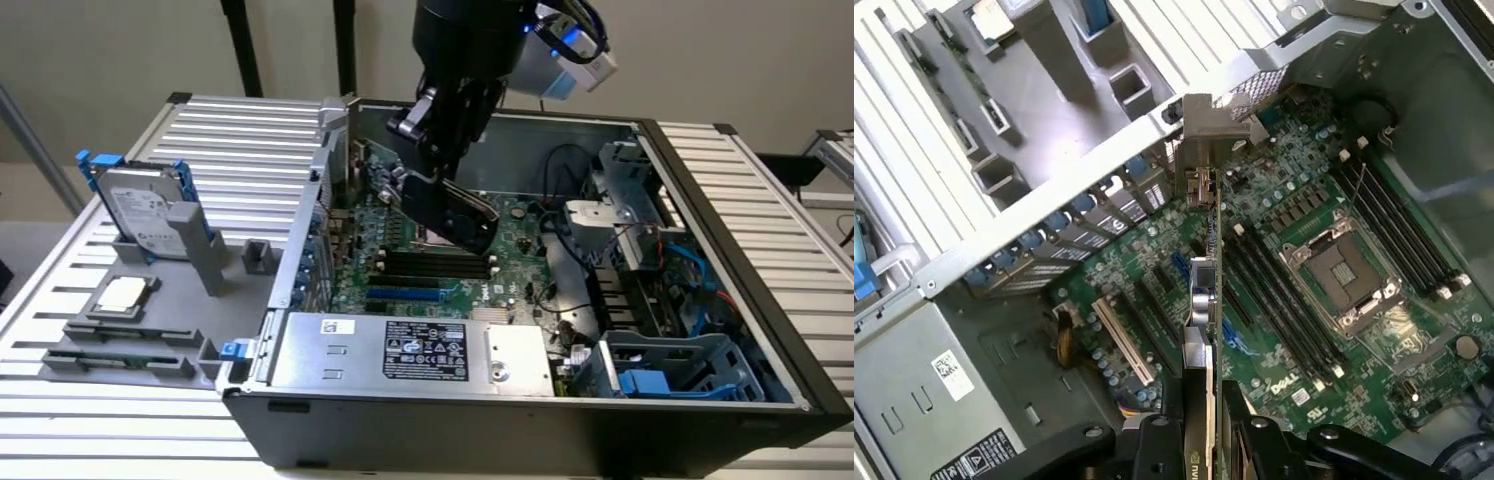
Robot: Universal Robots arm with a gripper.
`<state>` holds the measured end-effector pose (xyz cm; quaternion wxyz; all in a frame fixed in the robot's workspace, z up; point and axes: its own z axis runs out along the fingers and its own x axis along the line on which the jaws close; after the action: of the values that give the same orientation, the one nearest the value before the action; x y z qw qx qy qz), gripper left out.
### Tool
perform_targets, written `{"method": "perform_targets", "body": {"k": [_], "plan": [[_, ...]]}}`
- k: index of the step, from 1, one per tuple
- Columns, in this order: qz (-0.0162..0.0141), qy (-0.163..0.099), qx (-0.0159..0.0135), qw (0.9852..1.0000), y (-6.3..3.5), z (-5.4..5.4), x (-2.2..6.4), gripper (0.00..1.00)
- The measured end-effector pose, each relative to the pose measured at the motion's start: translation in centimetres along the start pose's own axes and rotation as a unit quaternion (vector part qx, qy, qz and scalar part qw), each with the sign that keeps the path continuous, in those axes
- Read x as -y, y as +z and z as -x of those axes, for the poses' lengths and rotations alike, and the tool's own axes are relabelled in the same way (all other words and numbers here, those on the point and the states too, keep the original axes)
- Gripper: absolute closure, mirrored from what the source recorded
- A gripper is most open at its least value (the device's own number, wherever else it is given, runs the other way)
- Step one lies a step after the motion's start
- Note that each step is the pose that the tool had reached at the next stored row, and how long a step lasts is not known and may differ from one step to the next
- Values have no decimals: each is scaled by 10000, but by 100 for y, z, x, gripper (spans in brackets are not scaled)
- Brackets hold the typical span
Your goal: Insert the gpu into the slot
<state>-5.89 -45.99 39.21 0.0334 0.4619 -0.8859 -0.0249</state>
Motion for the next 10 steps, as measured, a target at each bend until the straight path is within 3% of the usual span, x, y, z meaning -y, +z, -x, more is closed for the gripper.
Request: {"method": "perform_targets", "body": {"k": [5, 10], "plan": [[-21, -453, -31, 9990, 34, 1, 3, 74], [-42, -906, -61, 9959, 67, 2, 5, 74]]}}
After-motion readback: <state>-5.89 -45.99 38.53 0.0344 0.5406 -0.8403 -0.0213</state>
